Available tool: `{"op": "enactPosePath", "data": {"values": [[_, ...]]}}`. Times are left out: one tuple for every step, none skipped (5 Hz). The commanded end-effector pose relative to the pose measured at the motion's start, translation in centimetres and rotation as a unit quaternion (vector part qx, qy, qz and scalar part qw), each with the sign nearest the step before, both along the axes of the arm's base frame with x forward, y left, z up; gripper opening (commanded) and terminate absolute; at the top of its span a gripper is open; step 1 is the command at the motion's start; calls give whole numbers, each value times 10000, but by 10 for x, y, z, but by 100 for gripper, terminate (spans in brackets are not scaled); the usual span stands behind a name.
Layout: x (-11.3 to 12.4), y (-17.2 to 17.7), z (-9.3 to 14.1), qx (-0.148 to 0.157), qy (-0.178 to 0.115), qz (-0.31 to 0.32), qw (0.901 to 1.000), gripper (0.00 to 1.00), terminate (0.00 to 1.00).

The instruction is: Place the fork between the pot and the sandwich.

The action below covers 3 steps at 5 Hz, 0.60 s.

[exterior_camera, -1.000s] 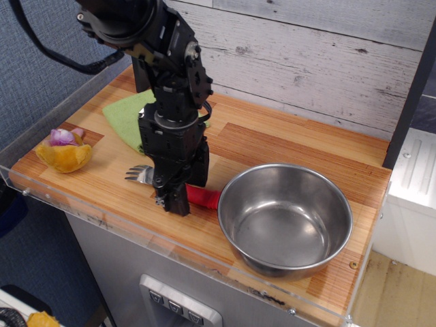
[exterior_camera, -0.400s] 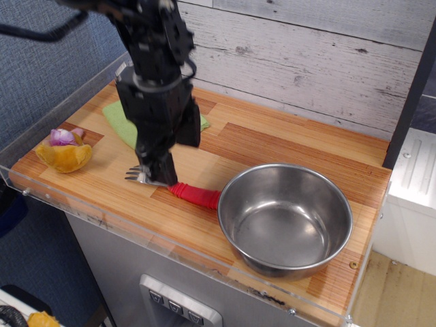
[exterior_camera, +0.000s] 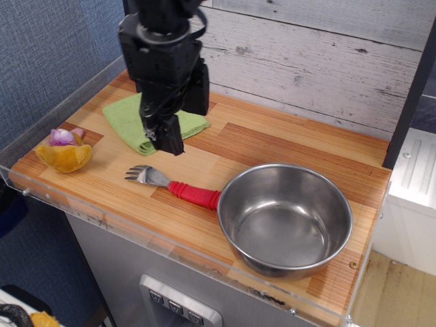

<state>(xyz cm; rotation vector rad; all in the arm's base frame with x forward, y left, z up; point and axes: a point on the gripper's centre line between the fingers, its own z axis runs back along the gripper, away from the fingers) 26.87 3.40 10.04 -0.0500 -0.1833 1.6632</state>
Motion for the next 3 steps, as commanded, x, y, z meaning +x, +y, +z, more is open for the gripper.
{"op": "enactPosePath", "data": {"values": [[0,0,16,49,-274,22,9996,100,0],[0,0,16,49,-274,22,9996,100,0],[0,0,16,49,-274,22,9996,100,100]]}}
